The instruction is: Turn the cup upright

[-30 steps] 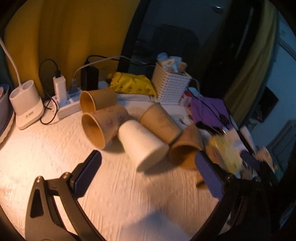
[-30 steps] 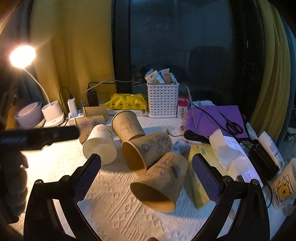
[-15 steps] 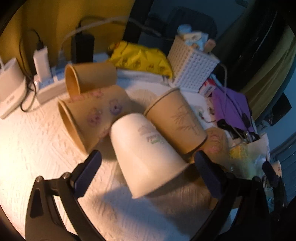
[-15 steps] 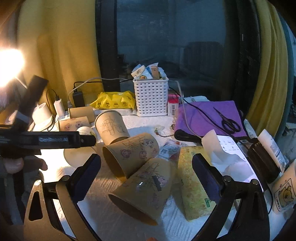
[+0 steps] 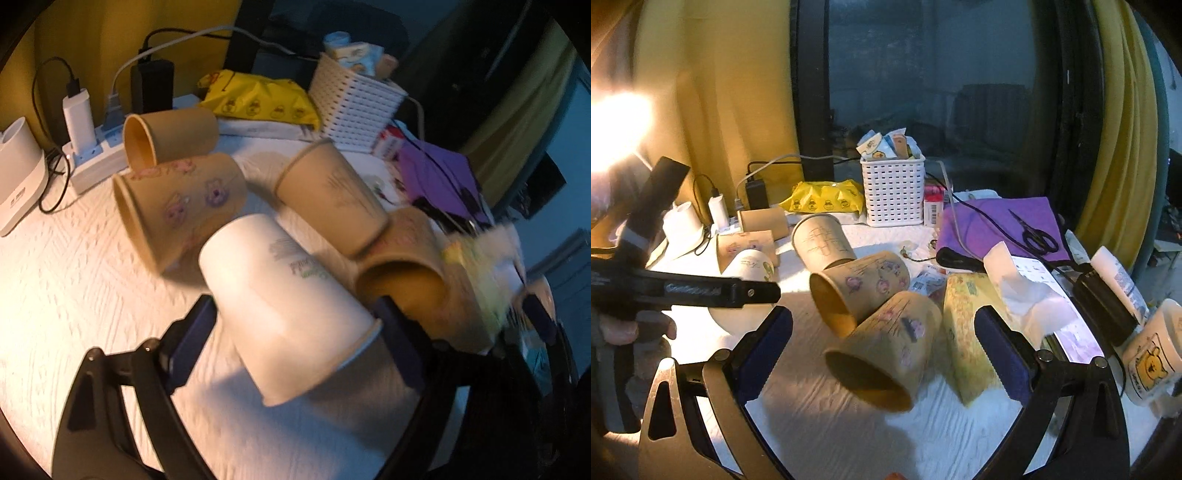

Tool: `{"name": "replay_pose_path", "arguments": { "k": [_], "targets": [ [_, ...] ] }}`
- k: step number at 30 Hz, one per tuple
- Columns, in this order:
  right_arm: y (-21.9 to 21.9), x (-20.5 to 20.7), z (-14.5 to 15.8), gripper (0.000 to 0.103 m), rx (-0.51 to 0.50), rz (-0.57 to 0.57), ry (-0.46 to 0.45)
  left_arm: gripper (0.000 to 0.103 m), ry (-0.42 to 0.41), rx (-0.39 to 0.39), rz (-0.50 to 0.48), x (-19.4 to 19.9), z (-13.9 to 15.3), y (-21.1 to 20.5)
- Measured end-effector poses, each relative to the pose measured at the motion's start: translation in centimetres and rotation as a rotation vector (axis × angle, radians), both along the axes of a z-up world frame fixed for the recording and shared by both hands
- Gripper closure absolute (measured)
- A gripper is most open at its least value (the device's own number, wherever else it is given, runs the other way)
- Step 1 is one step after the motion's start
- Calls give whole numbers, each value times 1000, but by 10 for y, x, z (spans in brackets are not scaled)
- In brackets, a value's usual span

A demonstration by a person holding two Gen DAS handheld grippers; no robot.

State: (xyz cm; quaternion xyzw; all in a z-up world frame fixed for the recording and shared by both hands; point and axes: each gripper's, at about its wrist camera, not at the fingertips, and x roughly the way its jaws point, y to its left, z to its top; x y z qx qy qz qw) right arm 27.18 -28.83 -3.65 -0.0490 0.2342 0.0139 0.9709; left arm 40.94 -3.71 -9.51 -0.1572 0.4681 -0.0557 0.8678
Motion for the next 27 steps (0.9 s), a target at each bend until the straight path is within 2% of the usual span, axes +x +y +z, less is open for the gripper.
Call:
{"name": "replay_pose_path", "arguments": {
  "k": [14, 23, 27],
  "targets": [
    [38, -82, -4, 3, -31, -29, 8, 15, -46, 14, -182, -141, 19, 23],
    [70, -142, -30, 3, 29, 14, 42, 15, -79, 137, -356, -228, 16, 41],
    [82, -165, -47, 3, 61, 33, 63, 15, -109, 229, -441, -250, 9, 43]
  ]
}}
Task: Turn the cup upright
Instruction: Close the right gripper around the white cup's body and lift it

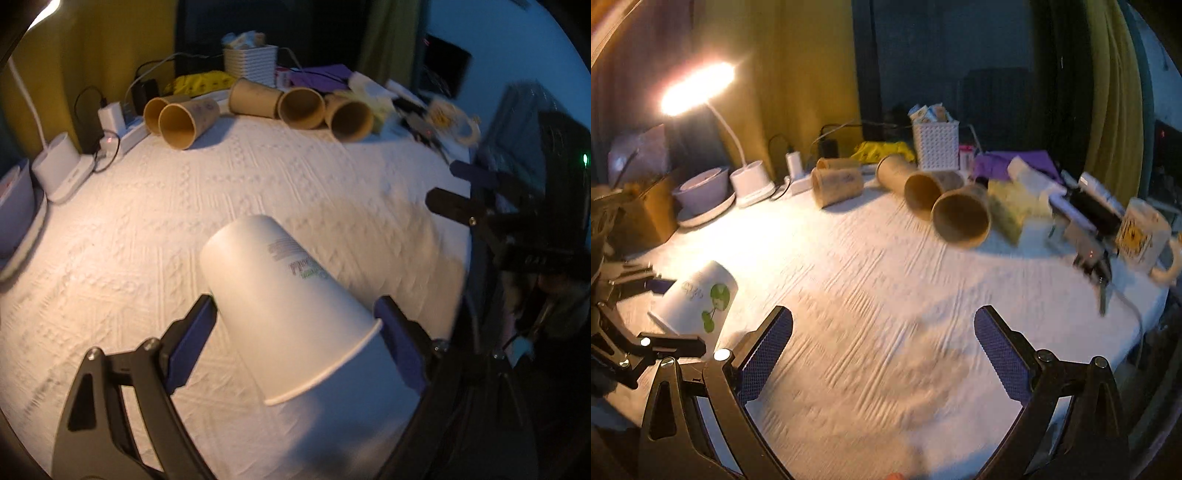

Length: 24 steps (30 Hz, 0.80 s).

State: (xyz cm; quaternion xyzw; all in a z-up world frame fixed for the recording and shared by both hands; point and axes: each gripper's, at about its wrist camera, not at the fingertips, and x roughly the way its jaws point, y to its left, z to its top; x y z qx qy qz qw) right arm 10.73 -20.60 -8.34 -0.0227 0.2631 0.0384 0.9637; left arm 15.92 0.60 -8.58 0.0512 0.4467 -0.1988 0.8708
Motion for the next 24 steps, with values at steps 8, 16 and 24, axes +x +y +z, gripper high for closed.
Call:
{"name": "replay_pose_path", "arguments": {
  "k": [8, 16, 24],
  "targets": [
    [2, -13, -5, 3, 16, -8, -17, 14, -106, 149, -187, 10, -7, -40],
    [-20, -9, -9, 3, 31, -41, -18, 14, -126, 189, -278, 17, -23, -68],
    [-24, -6, -14, 3, 10, 5, -12, 14, -95, 159, -240, 13, -21, -64]
  ]
}}
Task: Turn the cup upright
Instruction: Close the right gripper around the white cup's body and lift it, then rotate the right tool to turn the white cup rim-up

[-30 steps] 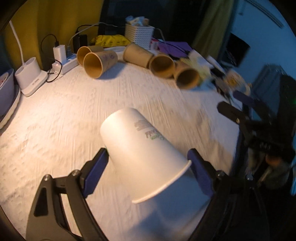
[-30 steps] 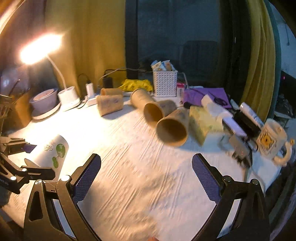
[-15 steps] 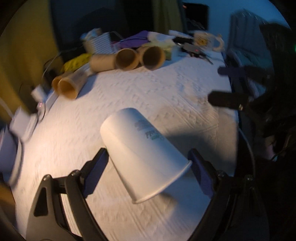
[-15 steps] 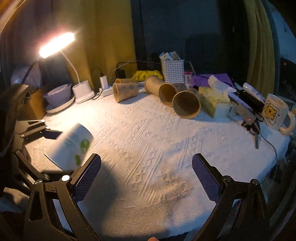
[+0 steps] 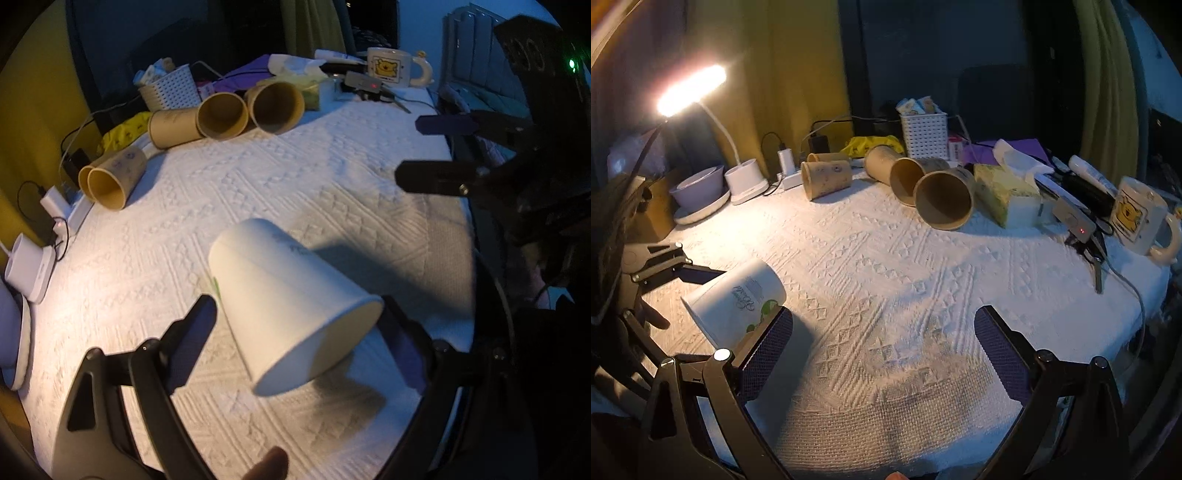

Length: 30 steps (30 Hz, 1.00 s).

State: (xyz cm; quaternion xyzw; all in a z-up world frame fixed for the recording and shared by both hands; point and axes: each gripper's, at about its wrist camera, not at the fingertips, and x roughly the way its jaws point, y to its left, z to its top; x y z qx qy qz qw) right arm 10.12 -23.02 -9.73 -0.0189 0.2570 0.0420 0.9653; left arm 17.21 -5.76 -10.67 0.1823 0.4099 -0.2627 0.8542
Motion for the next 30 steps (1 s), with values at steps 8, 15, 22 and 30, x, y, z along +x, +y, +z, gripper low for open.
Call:
{"name": "replay_pose_path", "arguments": {
  "k": [8, 15, 22, 30],
  "targets": [
    [29, 11, 8, 3, -202, 307, 0, 14, -12, -101, 75, -26, 20, 24],
    [77, 23, 5, 3, -597, 623, 56, 14, -43, -263, 300, -55, 19, 81],
    [119, 24, -16, 3, -986, 863, 101, 14, -44, -418, 439, -76, 4, 128],
    [149, 23, -33, 10, -1358, 1052, 108, 14, -48, -412, 472, -96, 6, 134]
  ]
}}
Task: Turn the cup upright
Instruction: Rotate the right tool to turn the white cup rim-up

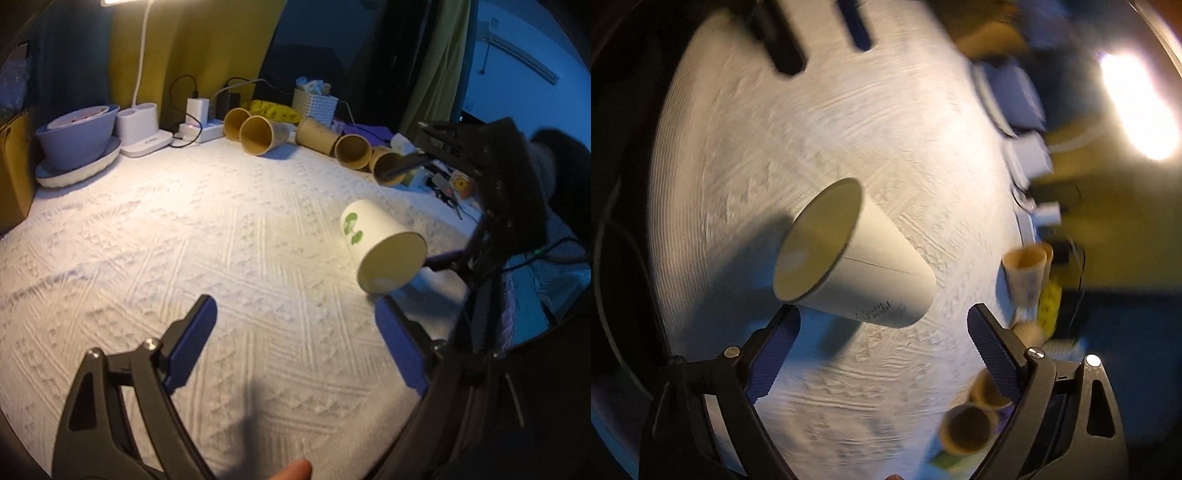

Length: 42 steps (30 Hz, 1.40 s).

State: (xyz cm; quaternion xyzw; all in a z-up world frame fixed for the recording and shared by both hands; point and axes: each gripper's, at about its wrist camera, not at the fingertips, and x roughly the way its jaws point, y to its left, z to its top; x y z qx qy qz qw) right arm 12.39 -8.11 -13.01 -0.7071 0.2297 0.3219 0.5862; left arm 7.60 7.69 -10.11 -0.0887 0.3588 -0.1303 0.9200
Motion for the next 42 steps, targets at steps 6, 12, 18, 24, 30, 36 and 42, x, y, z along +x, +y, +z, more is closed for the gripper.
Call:
{"name": "replay_pose_path", "arguments": {
  "k": [6, 12, 18, 24, 30, 36, 42],
  "targets": [
    [18, -4, -11, 16, -206, 143, 6, 14, 20, -52, -3, -6, -6, 7],
    [32, -9, -30, 26, -375, 213, 50, 14, 38, -83, -3, -11, -11, 13],
    [40, -9, -38, 28, -444, 264, 58, 14, 33, -112, -6, -14, -12, 17],
    [45, -11, -36, 30, -447, 263, 58, 14, 29, -136, 1, -15, -12, 20],
    [48, -1, -27, 31, -366, 218, 66, 14, 28, -151, 0, -14, -12, 22],
    [50, 18, 6, 31, -71, 88, 66, 14, 30, -141, 32, -13, -11, 24],
    [28, 44, 40, 31, 360, -134, 94, 14, 4, -91, 62, -5, 2, 17]
  ]
}}
